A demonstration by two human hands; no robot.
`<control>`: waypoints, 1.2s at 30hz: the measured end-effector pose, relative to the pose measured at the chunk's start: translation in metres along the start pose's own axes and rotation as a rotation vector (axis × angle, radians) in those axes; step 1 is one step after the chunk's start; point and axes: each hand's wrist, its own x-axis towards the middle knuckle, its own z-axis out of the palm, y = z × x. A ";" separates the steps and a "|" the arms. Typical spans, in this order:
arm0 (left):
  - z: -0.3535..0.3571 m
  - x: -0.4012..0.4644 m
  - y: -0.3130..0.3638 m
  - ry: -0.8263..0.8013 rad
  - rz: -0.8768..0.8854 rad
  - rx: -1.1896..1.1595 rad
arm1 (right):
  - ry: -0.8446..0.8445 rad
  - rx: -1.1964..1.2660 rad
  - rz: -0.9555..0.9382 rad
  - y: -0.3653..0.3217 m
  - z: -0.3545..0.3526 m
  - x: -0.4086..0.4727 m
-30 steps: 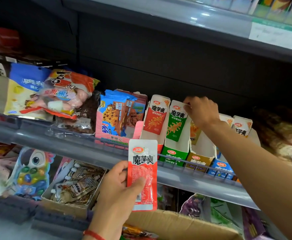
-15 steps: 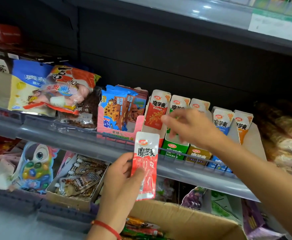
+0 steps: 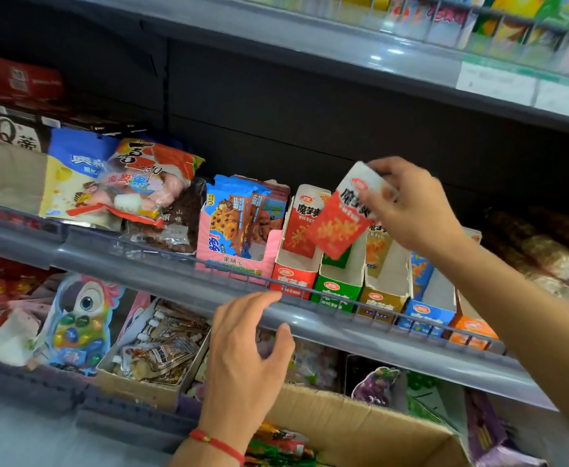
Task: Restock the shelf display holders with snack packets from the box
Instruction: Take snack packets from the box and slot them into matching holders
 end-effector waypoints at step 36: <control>0.004 0.015 -0.012 -0.124 -0.176 -0.013 | -0.027 -0.483 -0.158 0.051 0.113 0.100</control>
